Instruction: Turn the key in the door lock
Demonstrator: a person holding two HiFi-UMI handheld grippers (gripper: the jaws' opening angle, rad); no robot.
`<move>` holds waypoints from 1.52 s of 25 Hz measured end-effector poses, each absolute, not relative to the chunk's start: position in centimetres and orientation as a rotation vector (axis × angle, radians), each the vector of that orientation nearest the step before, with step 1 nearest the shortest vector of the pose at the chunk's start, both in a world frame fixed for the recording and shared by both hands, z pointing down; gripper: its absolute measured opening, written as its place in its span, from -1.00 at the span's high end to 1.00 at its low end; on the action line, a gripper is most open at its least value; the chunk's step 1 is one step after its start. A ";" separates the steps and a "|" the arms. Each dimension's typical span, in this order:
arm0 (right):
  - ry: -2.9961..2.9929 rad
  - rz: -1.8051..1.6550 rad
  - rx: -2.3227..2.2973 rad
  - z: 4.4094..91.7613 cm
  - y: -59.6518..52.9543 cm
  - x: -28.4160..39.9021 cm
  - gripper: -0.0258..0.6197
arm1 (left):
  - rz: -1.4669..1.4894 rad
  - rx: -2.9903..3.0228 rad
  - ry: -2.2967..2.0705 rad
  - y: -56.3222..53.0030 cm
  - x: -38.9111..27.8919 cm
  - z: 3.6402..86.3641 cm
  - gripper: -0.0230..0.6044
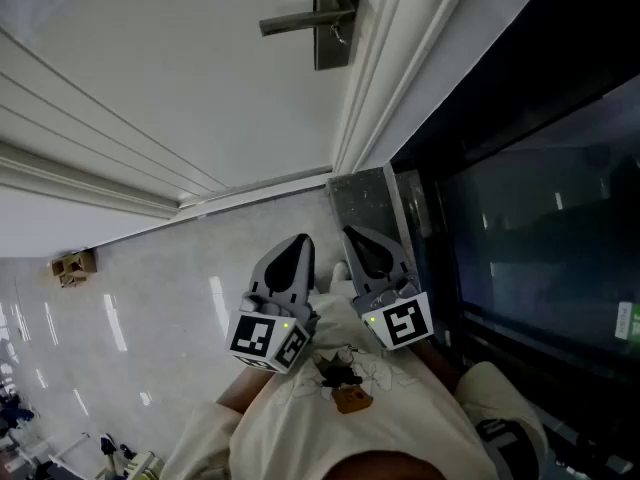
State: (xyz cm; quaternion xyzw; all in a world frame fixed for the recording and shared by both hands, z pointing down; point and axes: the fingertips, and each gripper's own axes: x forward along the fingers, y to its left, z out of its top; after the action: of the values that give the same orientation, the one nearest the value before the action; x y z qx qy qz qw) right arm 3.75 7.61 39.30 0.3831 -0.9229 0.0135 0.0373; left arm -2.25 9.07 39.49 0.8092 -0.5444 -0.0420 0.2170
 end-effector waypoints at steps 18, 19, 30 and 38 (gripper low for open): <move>-2.677 0.135 1.139 43.0 3.2 7.8 0.45 | -0.068 2.210 -1.489 7.9 2.2 40.7 0.91; -2.655 0.105 1.069 43.7 2.9 7.2 0.45 | -0.072 2.199 -1.491 7.7 2.3 41.0 0.91; -2.607 -0.314 1.074 39.6 -5.3 3.1 0.90 | -0.116 2.203 -1.478 1.4 -1.3 40.6 0.91; -2.356 -0.613 1.496 32.9 -14.6 1.8 0.90 | -0.168 2.267 -1.441 -3.4 -6.1 39.1 0.91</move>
State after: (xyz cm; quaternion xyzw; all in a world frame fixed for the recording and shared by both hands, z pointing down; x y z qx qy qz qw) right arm 1.76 -14.57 32.92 0.5183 -0.8162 -0.2124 0.1415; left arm -6.12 -3.44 39.09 0.8211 -0.5219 -0.0608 0.2231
